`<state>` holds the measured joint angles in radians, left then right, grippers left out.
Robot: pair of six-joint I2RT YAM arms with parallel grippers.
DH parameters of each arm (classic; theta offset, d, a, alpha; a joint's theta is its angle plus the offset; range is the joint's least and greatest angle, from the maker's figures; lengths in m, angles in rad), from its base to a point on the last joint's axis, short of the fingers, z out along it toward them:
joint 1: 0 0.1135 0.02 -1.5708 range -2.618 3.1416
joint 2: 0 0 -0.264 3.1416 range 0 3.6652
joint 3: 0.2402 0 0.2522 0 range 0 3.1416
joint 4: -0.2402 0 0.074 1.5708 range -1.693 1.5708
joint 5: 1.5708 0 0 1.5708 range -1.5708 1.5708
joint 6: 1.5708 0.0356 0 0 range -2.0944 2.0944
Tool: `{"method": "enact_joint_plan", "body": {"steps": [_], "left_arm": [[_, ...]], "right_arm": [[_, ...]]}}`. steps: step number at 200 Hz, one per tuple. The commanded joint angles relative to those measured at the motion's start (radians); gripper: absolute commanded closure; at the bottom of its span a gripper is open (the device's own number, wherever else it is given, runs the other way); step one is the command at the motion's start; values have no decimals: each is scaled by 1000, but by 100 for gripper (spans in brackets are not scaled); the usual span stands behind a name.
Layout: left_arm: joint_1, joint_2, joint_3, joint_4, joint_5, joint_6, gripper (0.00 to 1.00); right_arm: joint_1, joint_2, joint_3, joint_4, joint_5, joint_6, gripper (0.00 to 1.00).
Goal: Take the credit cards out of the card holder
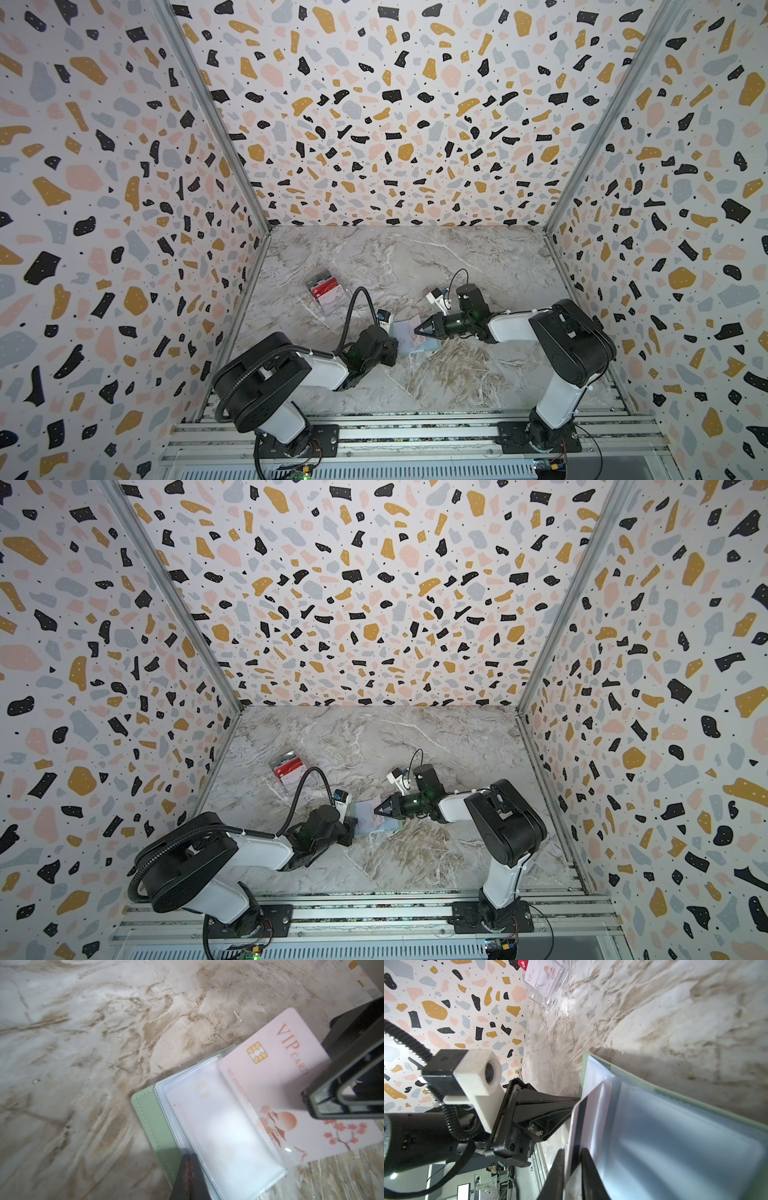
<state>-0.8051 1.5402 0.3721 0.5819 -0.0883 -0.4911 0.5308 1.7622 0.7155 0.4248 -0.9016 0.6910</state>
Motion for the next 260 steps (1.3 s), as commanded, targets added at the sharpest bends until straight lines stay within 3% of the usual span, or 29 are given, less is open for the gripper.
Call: {"method": "enact_joint_plan", "body": {"steps": [1, 23, 61, 92, 142, 196, 225, 260], "left_arm": [[-1, -3, -24, -74, -15, 0, 100], [-2, -17, -22, -81, -25, 2, 95], [0, -69, -10, -91, -28, 11, 69], [-1, -112, 54, -167, -29, 44, 55], [-1, -176, 136, -255, 5, 80, 45], [29, -328, 168, -322, 78, 120, 32], [80, -395, 187, -304, 255, 133, 31], [147, -451, 232, -324, 413, 138, 28]], "right_arm": [[-2, -46, 15, -59, 29, -42, 88], [-2, -67, 29, -126, 74, -79, 92], [-2, -143, 87, -344, 236, -203, 95], [-5, -209, 115, -444, 318, -286, 97], [-9, -294, 128, -497, 328, -415, 98], [-14, -400, 130, -495, 275, -519, 99], [-16, -450, 122, -435, 78, -545, 99], [-16, -481, 126, -416, -28, -569, 100]]}}
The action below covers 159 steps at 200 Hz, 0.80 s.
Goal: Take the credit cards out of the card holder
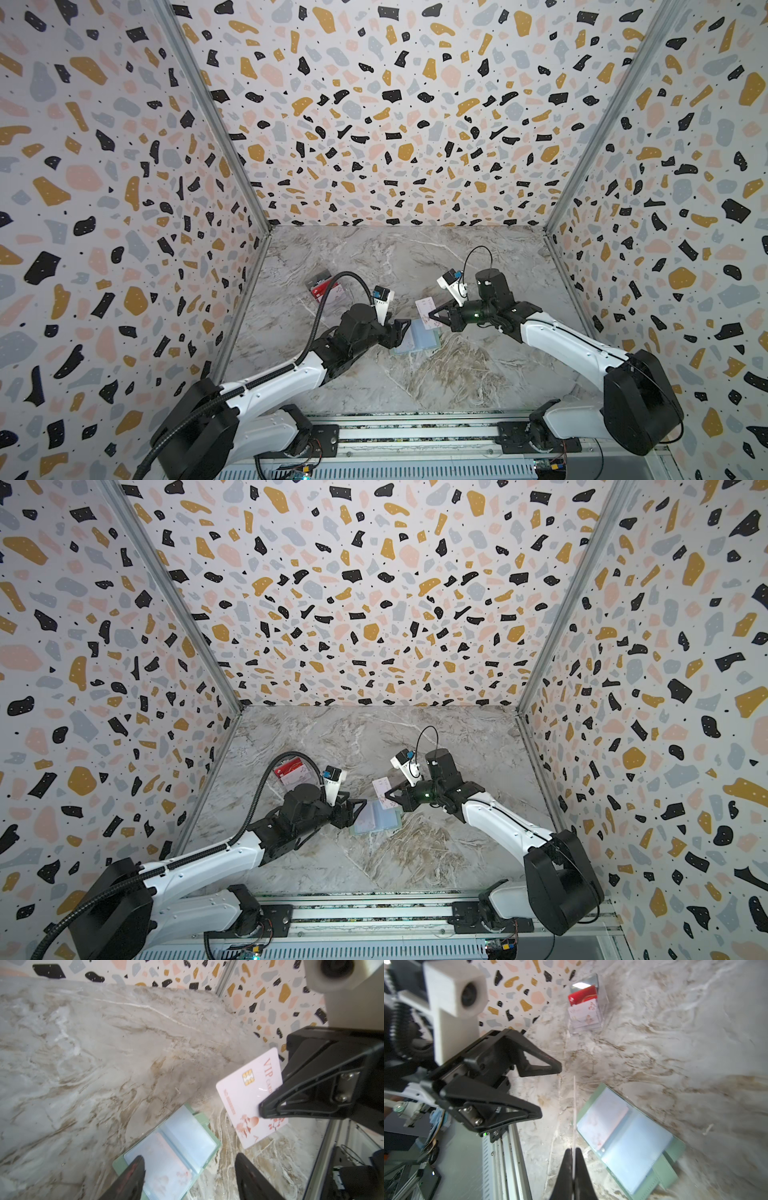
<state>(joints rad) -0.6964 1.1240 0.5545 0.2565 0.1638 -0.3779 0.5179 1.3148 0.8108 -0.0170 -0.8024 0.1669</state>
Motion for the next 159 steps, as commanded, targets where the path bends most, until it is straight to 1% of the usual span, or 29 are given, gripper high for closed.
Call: {"method": "enact_joint_plan", "body": {"steps": [1, 32, 54, 77, 100, 121, 159], "left_arm": [[40, -35, 53, 1, 167, 25, 28], [70, -26, 129, -77, 375, 75, 30], [71, -9, 188, -136, 528, 124, 34], [71, 6, 222, -177, 617, 155, 41], [71, 7, 240, -201, 649, 167, 50], [71, -1, 246, -209, 639, 170, 52], [71, -8, 248, -203, 631, 159, 60]], "right_arm": [[-3, -35, 30, 26, -130, -45, 100], [-2, -30, 48, 9, -227, -83, 100], [-2, -21, 58, 2, -337, -110, 100], [-2, -8, 68, -13, -401, -142, 100], [-3, 7, 80, -34, -422, -166, 100], [-2, 20, 88, -46, -423, -176, 100], [-2, 54, 102, -72, -435, -193, 100]]}}
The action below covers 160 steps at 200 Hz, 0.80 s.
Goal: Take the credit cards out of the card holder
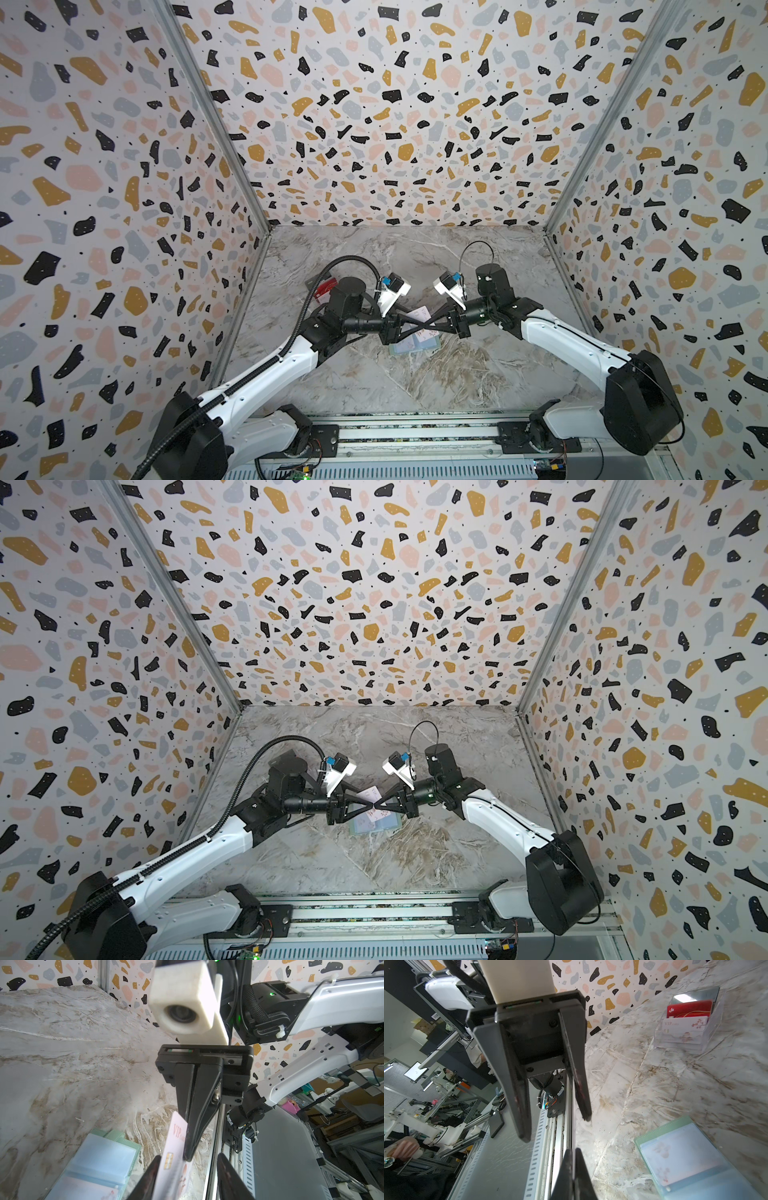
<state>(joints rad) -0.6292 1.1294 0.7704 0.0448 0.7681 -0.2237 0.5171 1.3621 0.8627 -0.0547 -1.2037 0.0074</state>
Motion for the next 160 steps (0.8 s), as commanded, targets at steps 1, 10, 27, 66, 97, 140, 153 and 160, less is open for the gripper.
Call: {"method": "enact_joint_plan", "body": {"steps": [1, 10, 27, 66, 97, 140, 153, 160], "left_arm": [[3, -13, 32, 9, 26, 5, 60], [3, -13, 32, 13, 26, -4, 62], [3, -9, 33, 26, 30, -20, 67], [3, -8, 29, 41, 19, -43, 80], [3, -8, 26, 57, 11, -65, 88], [4, -23, 16, 99, -11, -117, 100], [3, -28, 20, 104, -28, -126, 100], [4, -30, 17, 109, -39, -130, 100]], "right_arm": [[-1, 8, 51, -35, -35, -33, 100], [0, 14, 57, -49, -36, -43, 100], [-1, 19, 64, -62, -33, -52, 100], [-1, 10, 62, -60, -10, -48, 99], [0, 4, 63, -62, 1, -46, 91], [-2, -44, 44, -38, 59, -18, 72], [-3, -71, 26, -10, 78, 3, 61], [-5, -87, 14, 11, 87, 18, 56]]}}
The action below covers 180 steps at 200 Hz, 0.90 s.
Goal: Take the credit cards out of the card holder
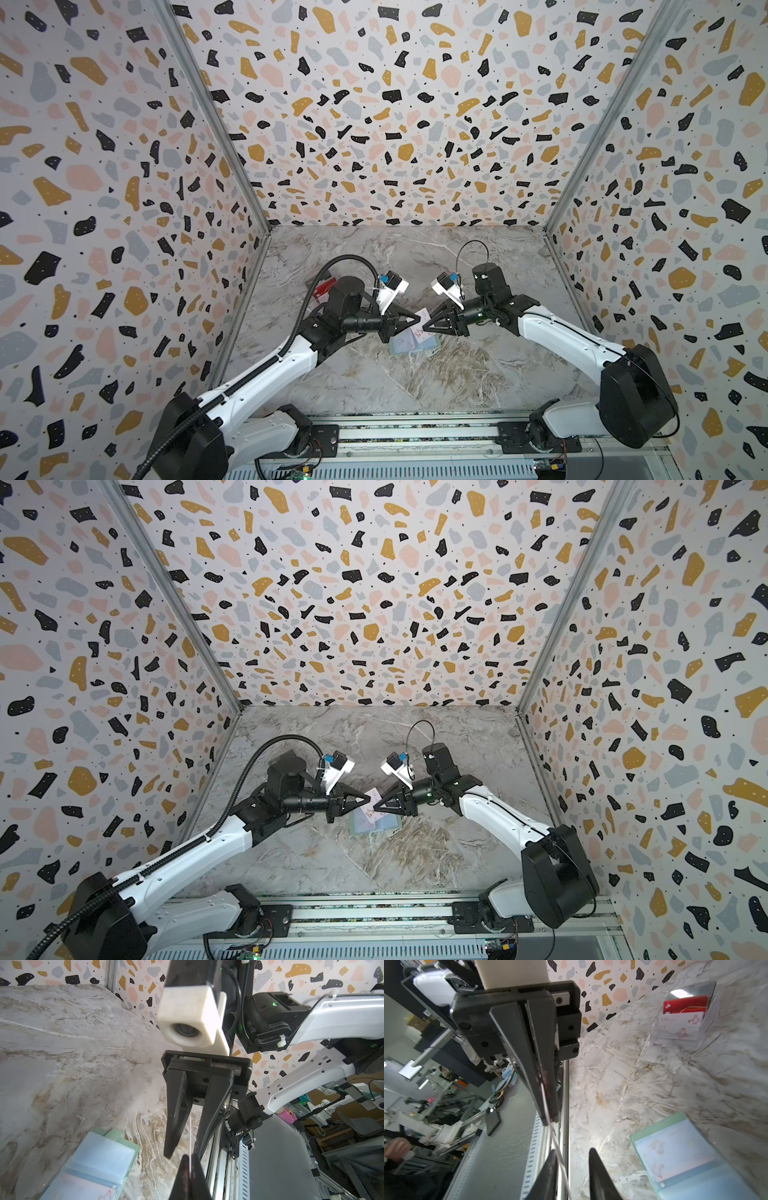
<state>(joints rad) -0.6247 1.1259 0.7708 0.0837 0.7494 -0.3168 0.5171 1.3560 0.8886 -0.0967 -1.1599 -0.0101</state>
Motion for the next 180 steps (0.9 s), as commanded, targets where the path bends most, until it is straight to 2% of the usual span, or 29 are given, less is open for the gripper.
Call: {"method": "enact_joint_plan", "body": {"steps": [1, 21, 41, 95, 116, 129, 180], "left_arm": [[0, -27, 16, 71, -22, -38, 100], [0, -35, 3, 106, -59, -66, 100], [3, -44, -19, 196, -120, -120, 100], [3, -66, -113, 578, -266, -289, 100], [3, -50, -126, 642, -289, -308, 100], [3, -35, -134, 690, -296, -329, 100], [3, 19, -101, 699, -292, -361, 100]], "right_arm": [[-5, -83, -12, 56, 45, 38, 55], [-8, -132, -49, 123, 78, 90, 41], [-9, -178, -110, 251, 122, 183, 32], [-9, -217, -287, 753, 247, 560, 24], [-8, -201, -345, 974, 287, 707, 25], [-2, -181, -356, 1066, 292, 769, 31], [39, -148, -323, 1134, 334, 788, 39]]}}
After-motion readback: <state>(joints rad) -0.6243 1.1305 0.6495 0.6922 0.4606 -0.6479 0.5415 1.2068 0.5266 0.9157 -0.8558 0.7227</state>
